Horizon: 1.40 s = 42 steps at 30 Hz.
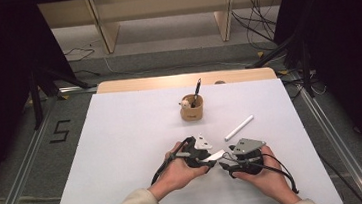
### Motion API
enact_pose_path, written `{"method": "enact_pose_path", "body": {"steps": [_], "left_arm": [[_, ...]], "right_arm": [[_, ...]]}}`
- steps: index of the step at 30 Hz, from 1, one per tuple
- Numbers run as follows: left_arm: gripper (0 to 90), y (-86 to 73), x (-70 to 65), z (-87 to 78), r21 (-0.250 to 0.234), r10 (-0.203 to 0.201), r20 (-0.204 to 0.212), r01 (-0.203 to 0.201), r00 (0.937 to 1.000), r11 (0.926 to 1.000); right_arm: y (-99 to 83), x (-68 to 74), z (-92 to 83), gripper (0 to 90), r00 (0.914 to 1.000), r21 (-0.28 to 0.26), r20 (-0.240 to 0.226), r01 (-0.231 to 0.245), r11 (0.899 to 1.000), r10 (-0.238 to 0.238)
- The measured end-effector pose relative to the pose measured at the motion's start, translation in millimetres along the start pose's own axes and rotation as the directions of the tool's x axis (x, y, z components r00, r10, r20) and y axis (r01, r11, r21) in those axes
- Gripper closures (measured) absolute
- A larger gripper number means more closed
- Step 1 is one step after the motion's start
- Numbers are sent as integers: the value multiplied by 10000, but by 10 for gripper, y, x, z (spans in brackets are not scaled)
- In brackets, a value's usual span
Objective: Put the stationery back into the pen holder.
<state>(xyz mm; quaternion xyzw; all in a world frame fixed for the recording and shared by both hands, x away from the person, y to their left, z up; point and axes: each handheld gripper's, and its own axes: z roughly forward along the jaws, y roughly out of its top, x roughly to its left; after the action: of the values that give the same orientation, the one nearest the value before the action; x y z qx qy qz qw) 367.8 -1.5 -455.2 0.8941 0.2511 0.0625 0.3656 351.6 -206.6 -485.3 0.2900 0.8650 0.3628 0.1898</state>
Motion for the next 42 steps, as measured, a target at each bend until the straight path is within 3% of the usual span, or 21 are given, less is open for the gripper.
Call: {"method": "enact_pose_path", "body": {"steps": [12, 42], "left_arm": [[675, 19, 16, -23, 425, 85, 328, -99, 9994, 9990], [673, 96, 72, -35, 779, -144, 705, 89, 9974, 9969]], "right_arm": [[52, 69, 61, 323, 9990, 54, -165, 404, 9992, -403], [126, 147, 147, 375, 9903, 62, -376, 1344, 9909, -1340]]}}
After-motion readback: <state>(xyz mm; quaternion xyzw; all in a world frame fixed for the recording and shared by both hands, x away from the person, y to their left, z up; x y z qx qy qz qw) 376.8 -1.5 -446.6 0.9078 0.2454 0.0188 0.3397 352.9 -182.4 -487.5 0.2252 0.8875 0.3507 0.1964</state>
